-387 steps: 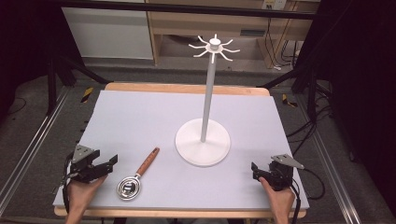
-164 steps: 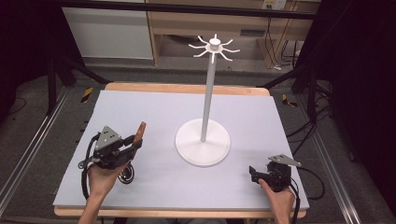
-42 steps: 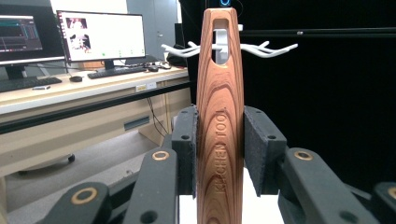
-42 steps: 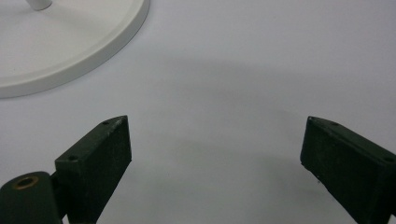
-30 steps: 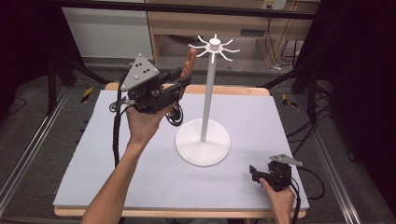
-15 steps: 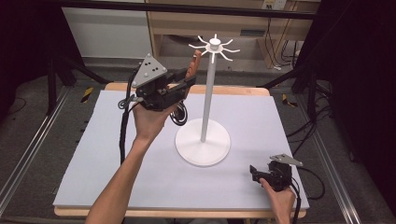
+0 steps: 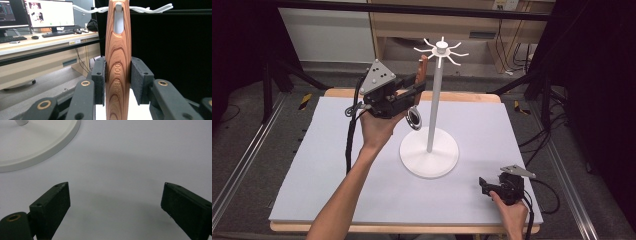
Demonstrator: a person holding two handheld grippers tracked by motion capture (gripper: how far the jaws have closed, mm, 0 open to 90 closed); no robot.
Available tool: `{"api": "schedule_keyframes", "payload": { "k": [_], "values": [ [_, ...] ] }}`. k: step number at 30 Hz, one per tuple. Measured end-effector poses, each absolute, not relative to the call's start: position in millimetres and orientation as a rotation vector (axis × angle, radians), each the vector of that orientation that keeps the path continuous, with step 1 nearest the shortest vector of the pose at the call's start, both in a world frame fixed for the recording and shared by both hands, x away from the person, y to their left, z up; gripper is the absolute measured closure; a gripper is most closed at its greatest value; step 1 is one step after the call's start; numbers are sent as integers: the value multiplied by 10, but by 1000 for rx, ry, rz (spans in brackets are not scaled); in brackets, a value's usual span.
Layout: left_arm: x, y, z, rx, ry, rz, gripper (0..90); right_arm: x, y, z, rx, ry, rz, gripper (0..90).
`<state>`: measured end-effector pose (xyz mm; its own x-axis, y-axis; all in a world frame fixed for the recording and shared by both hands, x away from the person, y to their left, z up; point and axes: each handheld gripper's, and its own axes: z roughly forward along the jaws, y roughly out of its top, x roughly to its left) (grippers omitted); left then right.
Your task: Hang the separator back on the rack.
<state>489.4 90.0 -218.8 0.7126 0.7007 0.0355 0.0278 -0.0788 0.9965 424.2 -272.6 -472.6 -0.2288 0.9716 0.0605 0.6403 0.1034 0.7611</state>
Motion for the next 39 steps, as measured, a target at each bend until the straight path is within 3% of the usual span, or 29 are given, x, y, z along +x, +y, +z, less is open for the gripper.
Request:
{"api": "schedule_keyframes", "payload": {
  "k": [11,21,39],
  "values": [
    [4920,873,-2205,1564,617,620,629,4243,-2708,-4731,1582,1929,948,91],
    [4845,909,-2259,1587,618,623,540,4243,-2712,-4729,1570,1931,942,91],
    [4585,1380,-2674,1674,678,631,356,4241,-2704,-4728,1564,1931,945,91]
  ]
}}
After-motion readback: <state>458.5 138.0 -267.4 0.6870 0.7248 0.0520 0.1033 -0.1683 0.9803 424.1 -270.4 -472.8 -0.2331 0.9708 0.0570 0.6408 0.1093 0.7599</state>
